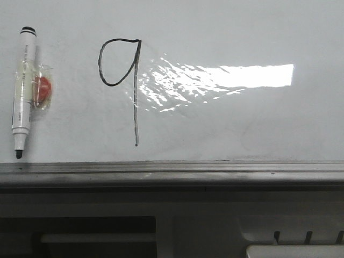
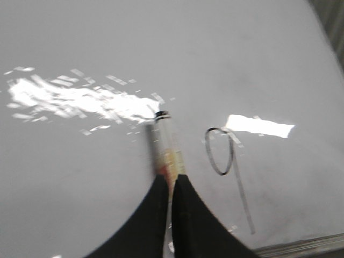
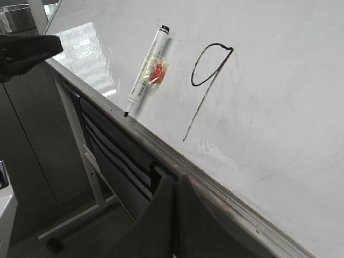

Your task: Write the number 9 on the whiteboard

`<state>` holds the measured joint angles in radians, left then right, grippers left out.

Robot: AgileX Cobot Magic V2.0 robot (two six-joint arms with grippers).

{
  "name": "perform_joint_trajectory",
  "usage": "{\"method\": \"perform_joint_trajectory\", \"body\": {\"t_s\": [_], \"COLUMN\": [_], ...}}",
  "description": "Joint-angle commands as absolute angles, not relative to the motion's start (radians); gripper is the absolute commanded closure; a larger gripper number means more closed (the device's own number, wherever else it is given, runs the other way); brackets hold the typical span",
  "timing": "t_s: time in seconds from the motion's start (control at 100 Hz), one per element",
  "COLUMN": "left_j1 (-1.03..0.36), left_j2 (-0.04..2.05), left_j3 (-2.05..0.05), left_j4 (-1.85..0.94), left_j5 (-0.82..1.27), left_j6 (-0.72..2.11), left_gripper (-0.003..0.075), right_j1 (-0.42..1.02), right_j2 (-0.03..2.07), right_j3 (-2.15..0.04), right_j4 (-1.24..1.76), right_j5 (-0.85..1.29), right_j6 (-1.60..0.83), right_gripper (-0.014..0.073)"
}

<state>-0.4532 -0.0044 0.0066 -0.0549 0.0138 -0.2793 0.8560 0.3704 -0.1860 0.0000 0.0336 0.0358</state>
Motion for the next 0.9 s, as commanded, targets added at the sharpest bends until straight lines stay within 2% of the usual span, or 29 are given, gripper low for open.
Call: {"method": "perform_joint_trajectory", "body": {"t_s": [0.0, 0.11, 0.24, 0.38, 0.89], "left_j1": [-0.361, -0.232, -0.148, -0.125, -0.083], "left_j2": [-0.032, -0.032, -0.032, -0.032, -0.032], "left_j3": [0.046, 0.046, 0.046, 0.046, 0.046], "left_j4": [-0.072, -0.072, -0.072, -0.134, -0.132], "left_j5": [0.036, 0.09, 0.153, 0.293, 0.291], "left_j6": [-0.279, -0.266, -0.069, 0.058, 0.054], "left_gripper": [0.0741, 0.0741, 0.0741, 0.0741, 0.074], "right_j1": [0.857, 0.857, 0.857, 0.857, 0.857], "right_j2": [0.375, 0.375, 0.375, 0.375, 0.375], "right_j3": [-0.214, -0.214, -0.214, -0.214, -0.214], "right_j4": [-0.009, -0.009, -0.009, -0.009, -0.009], "right_j5": [-0.04, -0.038, -0.038, -0.038, -0.038], "right_j6": [0.026, 0.026, 0.026, 0.026, 0.026], "right_gripper": [0.0663, 0.0663, 0.0663, 0.0663, 0.0663]}}
